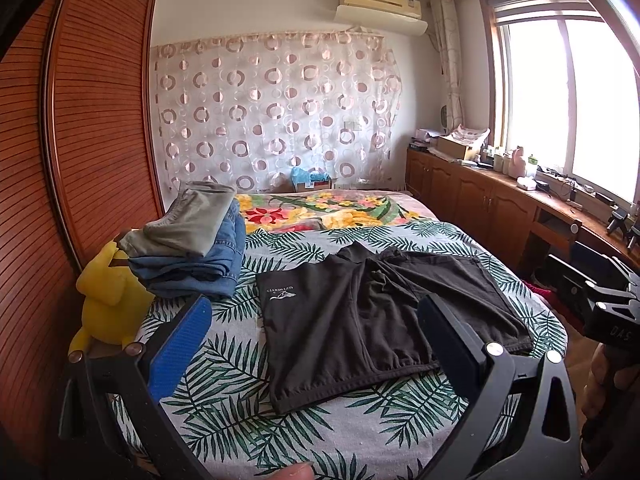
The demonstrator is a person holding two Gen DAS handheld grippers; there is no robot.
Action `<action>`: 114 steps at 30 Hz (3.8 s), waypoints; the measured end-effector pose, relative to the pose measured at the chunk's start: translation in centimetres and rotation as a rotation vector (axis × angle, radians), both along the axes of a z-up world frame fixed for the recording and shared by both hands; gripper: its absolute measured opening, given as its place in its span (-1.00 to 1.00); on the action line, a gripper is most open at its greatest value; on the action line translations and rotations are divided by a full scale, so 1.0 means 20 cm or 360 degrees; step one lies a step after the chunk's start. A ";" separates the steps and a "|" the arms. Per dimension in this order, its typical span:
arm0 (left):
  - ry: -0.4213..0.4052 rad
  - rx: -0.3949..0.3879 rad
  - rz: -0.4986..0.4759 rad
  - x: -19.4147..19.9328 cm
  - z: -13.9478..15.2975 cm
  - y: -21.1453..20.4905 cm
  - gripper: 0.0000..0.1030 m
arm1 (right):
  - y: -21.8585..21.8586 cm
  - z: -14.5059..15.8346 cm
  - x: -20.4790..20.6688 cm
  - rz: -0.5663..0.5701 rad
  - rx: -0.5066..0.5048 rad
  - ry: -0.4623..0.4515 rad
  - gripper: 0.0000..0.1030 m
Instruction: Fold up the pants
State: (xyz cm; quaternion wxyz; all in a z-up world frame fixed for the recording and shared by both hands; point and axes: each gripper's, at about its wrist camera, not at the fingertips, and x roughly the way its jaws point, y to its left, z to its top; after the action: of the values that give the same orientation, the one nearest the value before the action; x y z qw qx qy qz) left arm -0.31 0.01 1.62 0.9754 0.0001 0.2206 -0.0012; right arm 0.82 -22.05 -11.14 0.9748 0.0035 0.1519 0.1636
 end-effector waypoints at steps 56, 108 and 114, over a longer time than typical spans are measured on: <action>0.0028 0.0004 -0.0007 0.00 -0.02 -0.03 1.00 | 0.00 -0.01 0.01 -0.0004 -0.0007 0.0012 0.97; 0.0585 -0.0206 -0.0142 0.19 -0.66 0.25 -0.19 | -0.14 -0.09 0.26 0.0035 -0.0155 0.0408 0.62; 0.0609 -0.0201 -0.0147 0.19 -0.67 0.23 -0.20 | -0.15 -0.08 0.28 0.0040 -0.0155 0.0446 0.49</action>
State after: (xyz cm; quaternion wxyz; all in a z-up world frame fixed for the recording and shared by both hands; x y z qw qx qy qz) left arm 3.59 4.69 -11.74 0.9126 -0.0513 0.4012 -0.0598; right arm 6.34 -25.08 -12.75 0.9409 -0.0229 0.2943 0.1663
